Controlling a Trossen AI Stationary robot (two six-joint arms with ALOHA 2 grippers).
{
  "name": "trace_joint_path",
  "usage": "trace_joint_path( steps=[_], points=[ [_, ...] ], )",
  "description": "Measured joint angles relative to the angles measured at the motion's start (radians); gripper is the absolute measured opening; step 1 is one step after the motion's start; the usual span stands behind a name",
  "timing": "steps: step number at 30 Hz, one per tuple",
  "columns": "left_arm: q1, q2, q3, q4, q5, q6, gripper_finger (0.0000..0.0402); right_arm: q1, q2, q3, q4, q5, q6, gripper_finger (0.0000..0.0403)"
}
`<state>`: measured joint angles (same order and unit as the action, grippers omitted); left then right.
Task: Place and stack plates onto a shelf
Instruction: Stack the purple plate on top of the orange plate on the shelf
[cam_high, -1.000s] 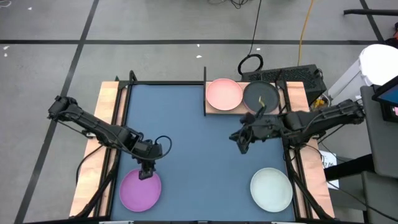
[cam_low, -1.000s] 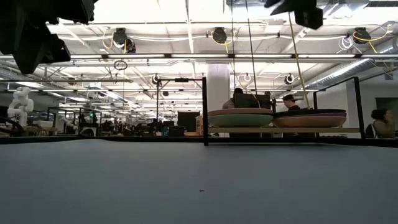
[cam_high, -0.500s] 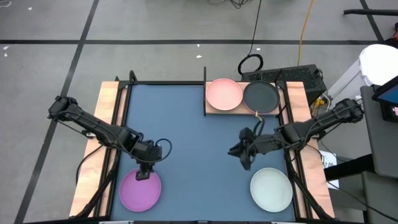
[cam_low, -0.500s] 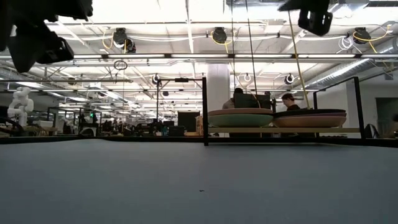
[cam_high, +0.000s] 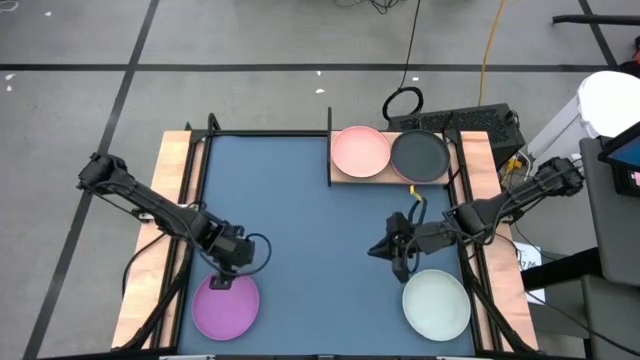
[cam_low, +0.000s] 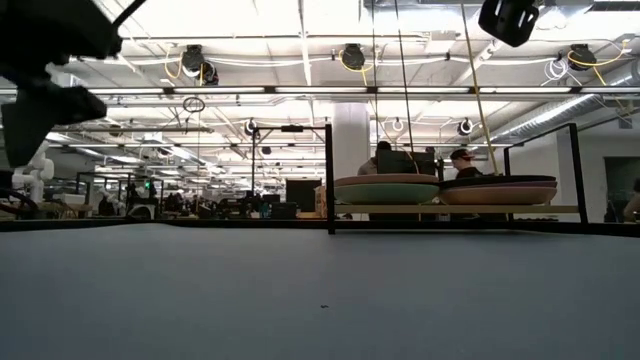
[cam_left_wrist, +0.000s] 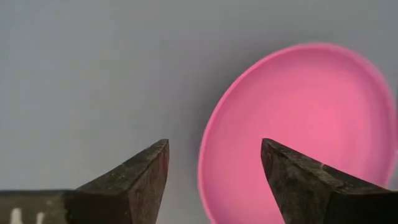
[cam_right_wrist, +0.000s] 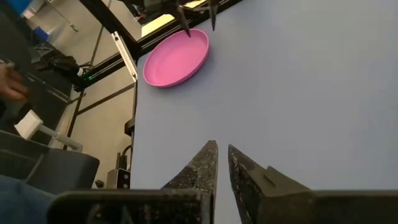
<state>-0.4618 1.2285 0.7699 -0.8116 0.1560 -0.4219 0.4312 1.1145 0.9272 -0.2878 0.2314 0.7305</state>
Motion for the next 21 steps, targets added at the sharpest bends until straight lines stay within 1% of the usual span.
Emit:
trace_joint_path(
  steps=[4, 11, 21],
  points=[
    [0.000, 0.000, -0.041, 0.014, -0.001, 0.023, 0.0244, 0.004, 0.000, 0.000, 0.000, 0.000, -0.041, 0.0018],
    [0.000, 0.000, -0.109, 0.137, 0.000, 0.015, 0.0228, 0.003, 0.000, 0.000, 0.000, 0.000, -0.037, 0.0018],
    [0.000, 0.000, -0.164, 0.187, 0.000, -0.009, 0.0227, 0.003, 0.000, 0.000, 0.000, -0.001, -0.036, 0.0018]
  ],
)
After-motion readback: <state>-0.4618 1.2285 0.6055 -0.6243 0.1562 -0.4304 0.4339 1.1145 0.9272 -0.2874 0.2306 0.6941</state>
